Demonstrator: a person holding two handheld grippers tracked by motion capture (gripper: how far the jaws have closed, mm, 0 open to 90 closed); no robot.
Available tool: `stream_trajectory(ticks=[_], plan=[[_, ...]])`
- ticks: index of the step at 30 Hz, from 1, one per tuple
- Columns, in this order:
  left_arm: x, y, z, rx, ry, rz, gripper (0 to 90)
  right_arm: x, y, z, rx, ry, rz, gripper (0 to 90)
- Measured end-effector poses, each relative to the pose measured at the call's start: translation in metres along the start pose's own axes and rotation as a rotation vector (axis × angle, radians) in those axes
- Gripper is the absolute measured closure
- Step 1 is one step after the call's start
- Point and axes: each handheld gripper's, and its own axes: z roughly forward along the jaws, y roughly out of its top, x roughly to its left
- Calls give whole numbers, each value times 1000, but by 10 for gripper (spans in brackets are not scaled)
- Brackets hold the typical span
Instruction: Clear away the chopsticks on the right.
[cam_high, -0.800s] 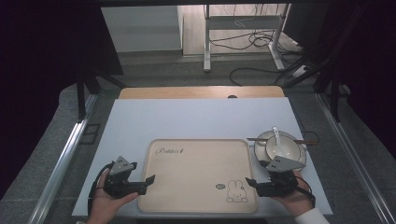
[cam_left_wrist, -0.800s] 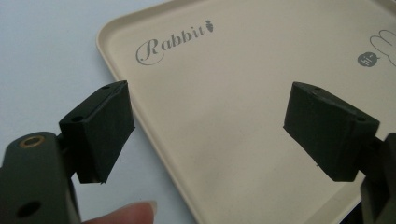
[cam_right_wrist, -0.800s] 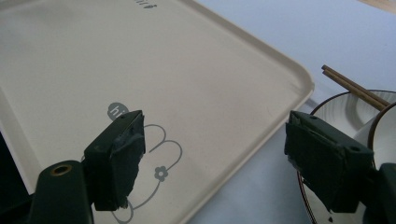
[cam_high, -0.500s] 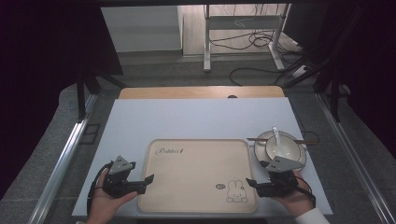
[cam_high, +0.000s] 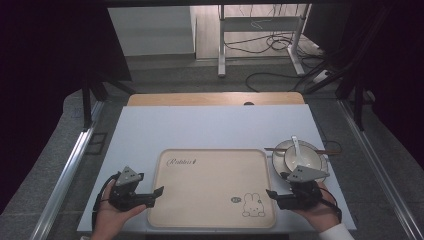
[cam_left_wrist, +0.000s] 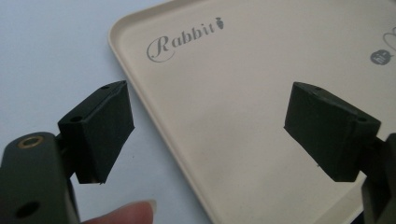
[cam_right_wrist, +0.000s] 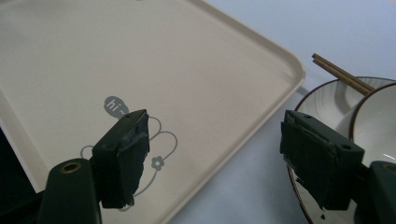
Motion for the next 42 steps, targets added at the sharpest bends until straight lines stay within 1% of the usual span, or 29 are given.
stream_trajectory(ticks=[4, 5, 6, 7, 8, 11, 12, 13, 14, 16, 17, 19, 20, 21, 22, 23, 24, 25, 26, 27, 28, 29, 31, 33, 36, 37, 38, 39, 42], plan=[[0, -1, 0, 10, -5, 13, 160, -3, 12, -4, 33, -23, -28, 244], [0, -1, 0, 10, -5, 13, 160, -3, 12, -4, 33, -23, -28, 244], [1, -1, -1, 12, -10, 9, 160, -7, 23, -10, 29, -31, -26, 248], [1, -1, -1, 12, -10, 9, 160, -7, 23, -10, 29, -31, -26, 248], [1, -2, -1, 12, -11, 10, 160, -13, 32, -16, 26, -36, -13, 260], [1, -1, -1, 13, -11, 14, 160, -19, 40, -21, 18, -49, -5, 262], [1, -1, 0, 13, -13, 15, 160, -29, 49, -28, 14, -75, 1, 264], [1, -1, 0, 13, -13, 15, 160, -29, 49, -28, 14, -75, 1, 264], [2, -1, 2, 17, -14, 9, 160, -39, 56, -33, 19, -99, 20, 266], [2, -2, 3, 25, -10, 12, 160, -49, 61, -37, 38, -124, 29, 267], [2, -2, 3, 25, -10, 12, 160, -49, 61, -37, 38, -124, 29, 267], [1, -1, 3, 30, -7, 16, 160, -60, 64, -39, 56, -152, 32, 268], [2, -1, 4, 31, -4, 19, 159, -72, 65, -42, 69, -167, 50, 269], [1, -1, 4, 32, -3, 19, 159, -72, 65, -42, 69, -167, 50, 269], [2, -1, 4, 36, 0, 21, 157, -83, 63, -45, 79, -172, 81, 277], [2, -1, 4, 34, 4, 18, 156, -89, 61, -47, 84, -176, 93, 281], [2, -1, 4, 34, 4, 18, 156, -89, 61, -47, 84, -176, 93, 281], [4, -1, 4, 32, 6, 13, 156, -94, 60, -48, 94, -182, 105, 286], [5, -2, 4, 27, 8, -3, 156, -104, 57, -49, 115, -201, 127, 298], [5, -2, 4, 27, 8, -3, 156, -104, 57, -49, 115, -201, 127, 298], [5, -2, 4, 31, 8, -5, 156, -114, 55, -49, 135, -215, 147, 308], [5, -2, 4, 31, 8, -5, 156, -114, 55, -49, 135, -215, 147, 308], [4, -2, 4, 32, 8, 0, 156, -123, 55, -50, 148, -229, 169, 315], [3, -2, 4, 32, 4, 1, 156, -132, 55, -50, 158, -253, 191, 326], [2, -2, 6, 46, 0, 15, 155, -149, 58, -50, 192, -321, 218, 351], [2, -2, 6, 46, 0, 15, 155, -149, 58, -50, 192, -321, 218, 351], [2, -3, 6, 46, -3, 18, 155, -155, 59, -48, 200, -345, 233, 354], [2, -3, 6, 46, -3, 18, 155, -155, 59, -48, 200, -345, 233, 354], [2, -3, 6, 45, -5, 23, 155, -167, 55, -46, 194, -369, 261, 359]])
